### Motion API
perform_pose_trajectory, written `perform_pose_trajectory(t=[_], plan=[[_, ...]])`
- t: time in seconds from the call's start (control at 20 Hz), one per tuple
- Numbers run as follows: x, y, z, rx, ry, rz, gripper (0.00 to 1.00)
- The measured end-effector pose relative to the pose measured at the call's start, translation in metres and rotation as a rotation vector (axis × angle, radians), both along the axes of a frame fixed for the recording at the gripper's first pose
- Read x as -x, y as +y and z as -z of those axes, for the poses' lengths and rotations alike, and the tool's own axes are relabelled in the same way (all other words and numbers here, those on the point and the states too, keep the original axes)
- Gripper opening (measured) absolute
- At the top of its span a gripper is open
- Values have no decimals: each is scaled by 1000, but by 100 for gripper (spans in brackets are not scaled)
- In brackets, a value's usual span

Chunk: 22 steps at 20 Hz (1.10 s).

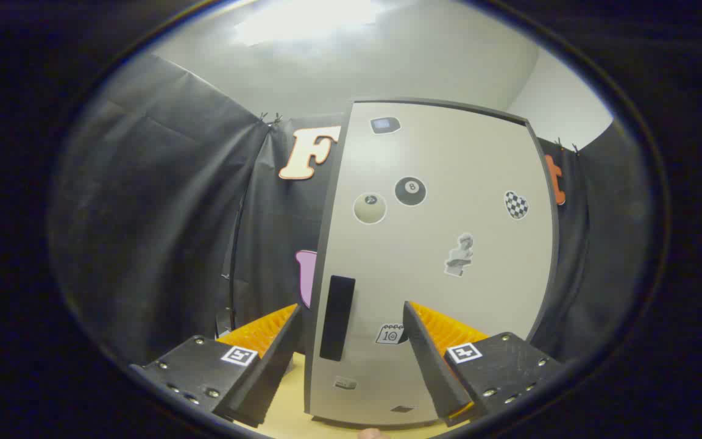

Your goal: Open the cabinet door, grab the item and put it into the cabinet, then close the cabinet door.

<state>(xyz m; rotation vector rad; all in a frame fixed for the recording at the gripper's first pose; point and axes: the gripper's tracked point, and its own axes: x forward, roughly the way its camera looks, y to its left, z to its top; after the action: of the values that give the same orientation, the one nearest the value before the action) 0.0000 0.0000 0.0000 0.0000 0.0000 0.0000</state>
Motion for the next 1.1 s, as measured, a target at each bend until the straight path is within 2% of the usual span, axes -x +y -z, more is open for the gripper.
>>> perform_pose_trajectory(t=[0.7, 1.1], plan=[[-18, 8, 9, -15, 54, 6, 97], [-45, -8, 37, -4, 141, 74, 97]])
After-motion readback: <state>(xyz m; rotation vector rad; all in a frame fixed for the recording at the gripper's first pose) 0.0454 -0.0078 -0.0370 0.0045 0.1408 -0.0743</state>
